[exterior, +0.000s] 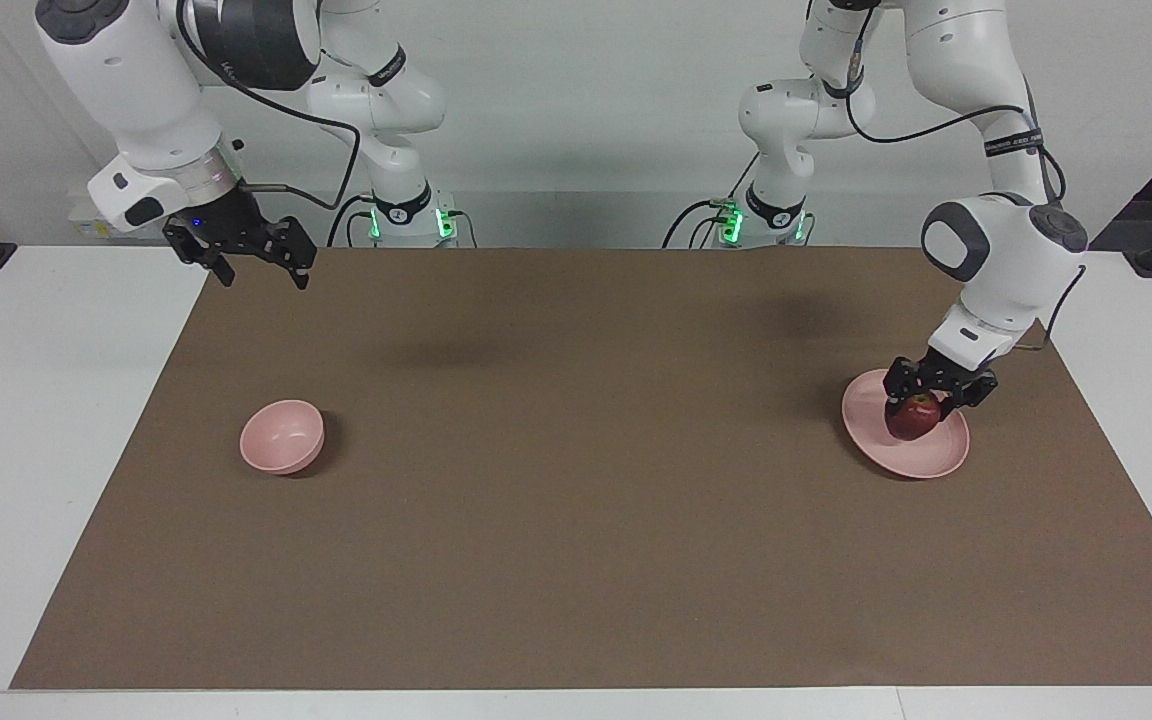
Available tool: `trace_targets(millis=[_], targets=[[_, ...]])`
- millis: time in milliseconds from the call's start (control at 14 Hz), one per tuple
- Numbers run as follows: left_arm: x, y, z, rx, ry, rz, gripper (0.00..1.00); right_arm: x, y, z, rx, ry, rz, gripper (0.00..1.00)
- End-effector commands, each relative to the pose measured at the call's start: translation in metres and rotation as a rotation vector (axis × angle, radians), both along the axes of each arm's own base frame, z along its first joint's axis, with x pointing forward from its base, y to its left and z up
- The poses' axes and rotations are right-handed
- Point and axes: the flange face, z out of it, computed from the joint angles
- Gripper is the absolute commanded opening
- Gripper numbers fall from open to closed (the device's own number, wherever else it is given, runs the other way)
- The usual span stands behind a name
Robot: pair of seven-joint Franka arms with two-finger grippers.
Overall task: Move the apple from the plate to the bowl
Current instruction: 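Close the left gripper on the apple and lift it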
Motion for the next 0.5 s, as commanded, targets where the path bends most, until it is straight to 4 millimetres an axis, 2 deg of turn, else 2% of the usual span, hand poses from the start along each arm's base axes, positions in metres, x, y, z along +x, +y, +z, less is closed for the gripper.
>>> trace_targets(millis=[0,214,286,429], targets=[[-0.001,-0.03,0.021,-0.026,0.022,-0.044,0.0,0.0,-0.008,0.001,0.027,-0.017,-0.001,1.0],[0.004,-0.071,0.04,-0.119,0.028,-0.046,0.0,-0.001,-0.01,0.001,0.019,-0.017,-0.003,1.0],[0.006,-0.089,0.048,-0.155,0.017,-0.041,0.0,0.0,-0.011,0.001,0.023,-0.019,0.006,1.0],[0.01,-0.13,0.054,-0.214,0.025,0.019,0.0,0.002,-0.007,-0.001,0.027,-0.044,-0.105,1.0]])
